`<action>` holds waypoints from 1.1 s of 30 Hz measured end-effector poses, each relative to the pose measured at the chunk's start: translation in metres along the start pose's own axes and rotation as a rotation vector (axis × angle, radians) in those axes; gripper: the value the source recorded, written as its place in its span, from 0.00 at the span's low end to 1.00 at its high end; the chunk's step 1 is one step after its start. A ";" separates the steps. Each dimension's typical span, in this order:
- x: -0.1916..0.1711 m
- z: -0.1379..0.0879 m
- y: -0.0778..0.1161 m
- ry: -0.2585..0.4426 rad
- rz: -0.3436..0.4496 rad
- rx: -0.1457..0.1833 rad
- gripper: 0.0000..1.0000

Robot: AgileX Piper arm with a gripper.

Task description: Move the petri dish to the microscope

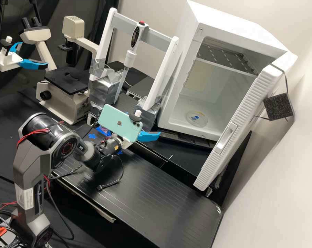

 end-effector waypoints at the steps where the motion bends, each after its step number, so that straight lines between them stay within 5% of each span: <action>1: 0.000 0.000 0.000 0.000 0.000 0.000 1.00; 15: -0.010 0.014 0.009 0.036 0.019 0.011 1.00; 22: -0.024 0.047 0.043 0.054 0.143 0.057 1.00; 33: 0.015 0.094 0.098 -0.023 0.306 0.047 1.00</action>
